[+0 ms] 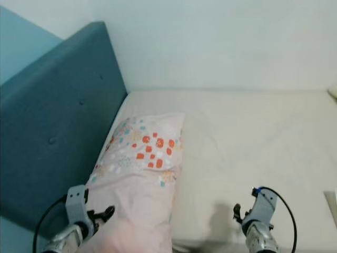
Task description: Clean up the room
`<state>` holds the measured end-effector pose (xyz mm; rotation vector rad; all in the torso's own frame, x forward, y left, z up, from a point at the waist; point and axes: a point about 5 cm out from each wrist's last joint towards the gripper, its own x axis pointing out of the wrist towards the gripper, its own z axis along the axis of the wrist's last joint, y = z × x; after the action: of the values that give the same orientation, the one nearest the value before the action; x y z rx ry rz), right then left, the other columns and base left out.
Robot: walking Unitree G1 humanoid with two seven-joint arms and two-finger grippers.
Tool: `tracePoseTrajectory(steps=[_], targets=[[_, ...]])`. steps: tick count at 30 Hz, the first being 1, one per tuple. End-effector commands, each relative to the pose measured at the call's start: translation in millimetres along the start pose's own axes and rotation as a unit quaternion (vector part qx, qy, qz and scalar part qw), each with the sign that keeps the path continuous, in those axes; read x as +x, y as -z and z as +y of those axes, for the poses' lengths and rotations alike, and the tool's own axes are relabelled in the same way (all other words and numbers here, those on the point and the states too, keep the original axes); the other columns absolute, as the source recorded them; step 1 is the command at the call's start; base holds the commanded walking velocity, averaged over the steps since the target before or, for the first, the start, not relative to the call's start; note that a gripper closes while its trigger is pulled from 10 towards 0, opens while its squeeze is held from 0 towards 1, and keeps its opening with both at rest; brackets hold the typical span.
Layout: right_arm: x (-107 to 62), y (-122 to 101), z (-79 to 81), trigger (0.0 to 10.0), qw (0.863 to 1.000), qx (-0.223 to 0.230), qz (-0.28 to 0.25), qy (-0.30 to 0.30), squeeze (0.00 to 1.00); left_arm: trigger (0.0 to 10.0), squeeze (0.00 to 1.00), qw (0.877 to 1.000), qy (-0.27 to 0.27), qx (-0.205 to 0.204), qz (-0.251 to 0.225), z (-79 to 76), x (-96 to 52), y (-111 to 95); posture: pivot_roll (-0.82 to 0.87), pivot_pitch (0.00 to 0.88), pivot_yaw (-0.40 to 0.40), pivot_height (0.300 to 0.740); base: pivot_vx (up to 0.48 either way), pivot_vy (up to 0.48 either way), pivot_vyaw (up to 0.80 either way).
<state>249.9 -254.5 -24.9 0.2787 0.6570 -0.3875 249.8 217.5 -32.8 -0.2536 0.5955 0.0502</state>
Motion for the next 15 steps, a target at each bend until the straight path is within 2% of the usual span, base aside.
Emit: tracePoseTrajectory(steps=[1, 6, 15], targets=[[-0.2, 3, 1.6, 10.0, 1.0, -0.006, 0.009, -0.006, 0.0, 10.0, 0.0, 1.0, -0.024, 0.017, -0.004, 9.2, -2.4, -2, -0.08, 0.102, 0.103, 0.74, 0.0, 0.0, -0.71], [-0.3, 5, 6.2, 10.0, 1.0, -0.01, 0.012, -0.018, 0.0, 10.0, 0.0, 0.997, -0.07, 0.035, -0.009, 22.1, -5.0, -6, -0.08, 0.104, 0.104, 0.74, 0.0, 0.0, -0.71], [-0.3, 5, 7.8, 10.0, 1.0, -0.016, 0.011, -0.024, 0.0, 10.0, 0.0, 0.994, -0.092, 0.056, -0.011, 25.5, -5.7, -8, -0.08, 0.107, 0.106, 0.74, 0.0, 0.0, -0.71]])
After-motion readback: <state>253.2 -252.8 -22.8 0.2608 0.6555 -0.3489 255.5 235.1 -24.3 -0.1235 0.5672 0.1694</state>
